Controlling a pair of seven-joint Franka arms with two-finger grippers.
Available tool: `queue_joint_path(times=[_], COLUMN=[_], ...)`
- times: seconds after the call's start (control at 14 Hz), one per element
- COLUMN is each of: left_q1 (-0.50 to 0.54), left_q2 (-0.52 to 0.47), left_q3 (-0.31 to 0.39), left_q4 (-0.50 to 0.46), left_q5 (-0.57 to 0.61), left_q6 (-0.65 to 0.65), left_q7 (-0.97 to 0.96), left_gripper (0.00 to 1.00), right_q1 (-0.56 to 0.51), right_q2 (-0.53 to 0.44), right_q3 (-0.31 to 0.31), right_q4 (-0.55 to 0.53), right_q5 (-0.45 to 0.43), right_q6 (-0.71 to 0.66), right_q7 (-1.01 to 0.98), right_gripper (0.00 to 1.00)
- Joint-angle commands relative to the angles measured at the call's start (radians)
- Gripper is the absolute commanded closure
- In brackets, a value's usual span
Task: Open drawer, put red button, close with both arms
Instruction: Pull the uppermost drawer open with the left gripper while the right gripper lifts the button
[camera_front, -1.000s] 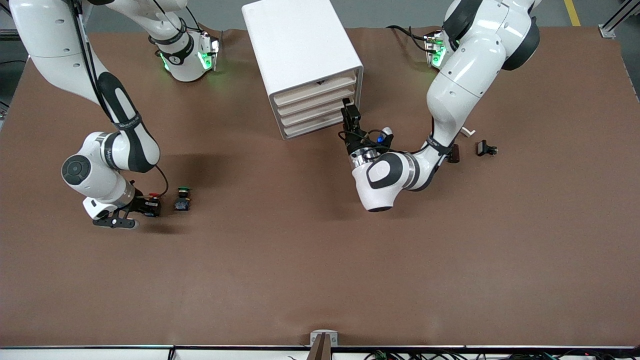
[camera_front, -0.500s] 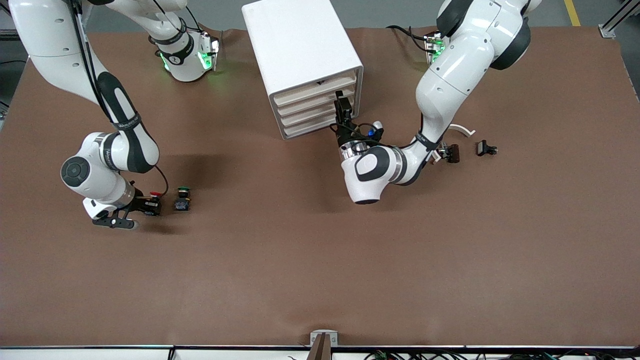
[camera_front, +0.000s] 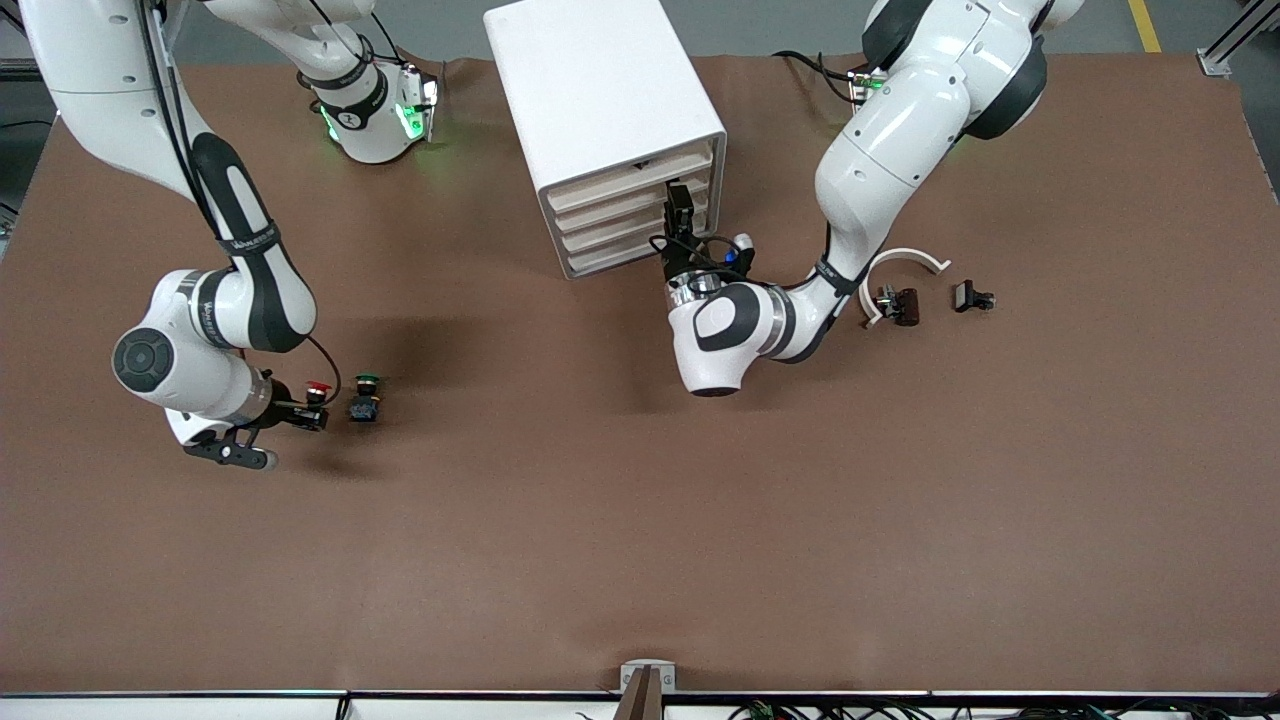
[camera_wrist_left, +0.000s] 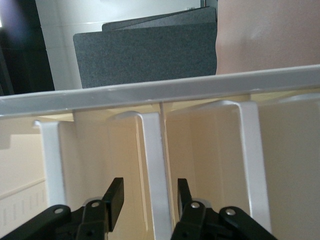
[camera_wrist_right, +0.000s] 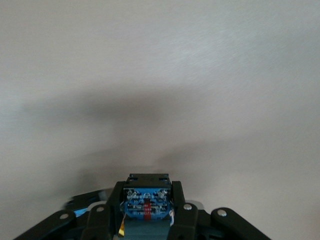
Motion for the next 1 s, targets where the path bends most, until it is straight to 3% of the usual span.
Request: queue_joint_path(times=[0.0, 0.21, 0.5, 0.93], left_q1=[-0.026, -0.036, -0.032, -0.027], left_q2=[0.007, 0.009, 0.009, 0.026], left_q3=[0.007, 0.007, 0.010, 0.031], left_q4=[0.013, 0.008, 0.010, 0.014], left_q5=[-0.008, -0.008, -0.005, -0.003], left_q6=[-0.014, -0.014, -0.014, -0.013], left_q7=[-0.022, -0.022, -0.020, -0.011], left_gripper=[0.50, 0.78, 1.00, 1.00], right_q1=[0.043, 0.067, 0.098, 0.171], right_q2=[-0.032, -0.036, -0.036, -0.050], right_q3=[-0.002, -0.002, -0.001, -0.001], right_q4=[0.029, 0.064, 0.092, 0.096], right_q5=[0.011, 0.011, 0.011, 0.011], right_q6=[-0.083, -0.139, -0.174, -0.176], right_q7=[0.095, 0.159, 0.232, 0.382], right_gripper=[1.00, 1.00, 1.00, 1.00])
